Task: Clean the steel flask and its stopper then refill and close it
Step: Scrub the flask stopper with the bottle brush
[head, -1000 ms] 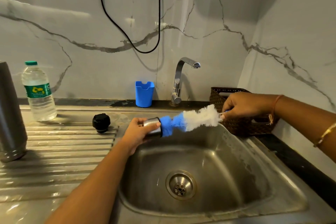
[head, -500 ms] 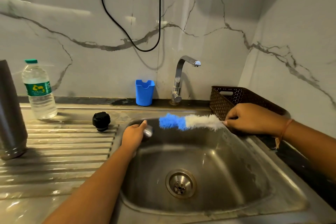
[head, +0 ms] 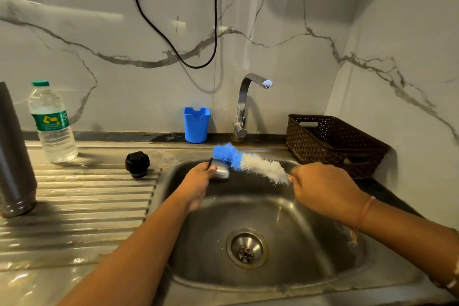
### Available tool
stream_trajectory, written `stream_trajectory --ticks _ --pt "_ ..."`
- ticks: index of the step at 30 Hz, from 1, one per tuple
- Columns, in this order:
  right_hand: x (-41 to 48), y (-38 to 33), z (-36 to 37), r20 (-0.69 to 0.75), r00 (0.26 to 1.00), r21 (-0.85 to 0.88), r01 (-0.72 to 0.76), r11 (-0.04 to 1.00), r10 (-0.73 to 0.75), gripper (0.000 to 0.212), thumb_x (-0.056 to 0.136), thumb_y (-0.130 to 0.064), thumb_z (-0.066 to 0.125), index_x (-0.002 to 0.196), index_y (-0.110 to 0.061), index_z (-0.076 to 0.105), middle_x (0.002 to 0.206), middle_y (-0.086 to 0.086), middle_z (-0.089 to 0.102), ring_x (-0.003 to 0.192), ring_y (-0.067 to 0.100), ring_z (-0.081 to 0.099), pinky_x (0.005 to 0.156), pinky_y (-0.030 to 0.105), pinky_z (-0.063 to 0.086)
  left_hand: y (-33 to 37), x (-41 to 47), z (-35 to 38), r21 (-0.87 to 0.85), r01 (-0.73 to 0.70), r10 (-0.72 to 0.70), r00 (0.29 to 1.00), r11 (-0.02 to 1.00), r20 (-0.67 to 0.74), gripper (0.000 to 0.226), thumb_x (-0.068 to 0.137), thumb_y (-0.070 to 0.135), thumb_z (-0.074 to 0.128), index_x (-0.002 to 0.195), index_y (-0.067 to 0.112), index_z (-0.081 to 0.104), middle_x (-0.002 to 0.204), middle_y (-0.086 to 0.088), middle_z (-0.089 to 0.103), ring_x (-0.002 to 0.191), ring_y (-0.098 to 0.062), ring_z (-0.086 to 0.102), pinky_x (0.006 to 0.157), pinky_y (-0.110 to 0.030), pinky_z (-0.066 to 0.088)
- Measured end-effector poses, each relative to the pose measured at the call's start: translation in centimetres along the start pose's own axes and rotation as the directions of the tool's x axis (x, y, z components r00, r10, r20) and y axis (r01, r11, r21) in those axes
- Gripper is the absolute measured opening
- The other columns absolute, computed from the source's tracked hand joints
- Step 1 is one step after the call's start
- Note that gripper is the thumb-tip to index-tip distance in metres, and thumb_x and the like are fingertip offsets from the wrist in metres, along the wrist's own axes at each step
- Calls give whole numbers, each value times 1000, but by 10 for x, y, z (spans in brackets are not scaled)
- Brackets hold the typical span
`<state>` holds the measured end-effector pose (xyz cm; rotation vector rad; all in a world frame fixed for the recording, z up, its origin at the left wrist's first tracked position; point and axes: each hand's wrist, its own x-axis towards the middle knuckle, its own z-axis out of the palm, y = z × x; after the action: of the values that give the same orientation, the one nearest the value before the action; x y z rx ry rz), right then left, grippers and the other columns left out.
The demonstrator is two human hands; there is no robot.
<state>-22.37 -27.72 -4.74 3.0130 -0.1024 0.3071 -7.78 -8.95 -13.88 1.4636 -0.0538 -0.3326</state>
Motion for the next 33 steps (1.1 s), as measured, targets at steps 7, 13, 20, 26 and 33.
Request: stream_trajectory --ticks 7,13,20,26,33 --pt "-18 -16 -1 22 998 -30 66 997 -65 26 98 -35 32 100 -24 56 89 1 59 87 22 60 69 32 41 -4 0 -11 -40 -6 2 994 999 -106 16 95 6 50 94 13 65 101 -10 70 105 -27 63 101 -48 45" --pt "-1 -10 -7 -42 999 -35 9 999 -10 22 96 -28 38 99 -20 58 91 3 62 83 24 61 66 30 39 -2 -3 -3 -31 -86 87 996 996 9 18 91 -2 52 99 13 59 103 -11 68 103 -23 62 97 -38 46" --pt "-15 -16 3 -9 997 -62 79 995 -80 21 96 -31 35 96 -23 54 78 -3 49 80 21 60 67 32 43 -3 -6 -10 -138 1 1 1000 990 12 22 87 3 60 109 0 61 107 -22 67 96 -27 65 96 -43 49" --pt "-2 0 -7 -14 1000 -10 17 1000 -17 25 98 -34 33 79 -24 46 71 -3 46 70 20 49 63 30 36 8 -12 -7 -302 -1 34 994 953 102 30 83 -11 57 106 6 52 113 -20 61 106 -31 60 96 -41 48" --pt "-3 -2 -9 -29 999 42 24 999 -23 29 97 -35 35 73 -25 46 66 -7 44 66 16 51 63 29 41 9 -17 -3 -426 -12 55 995 905 88 16 92 15 56 104 5 60 98 -13 69 86 -22 67 75 -32 57"
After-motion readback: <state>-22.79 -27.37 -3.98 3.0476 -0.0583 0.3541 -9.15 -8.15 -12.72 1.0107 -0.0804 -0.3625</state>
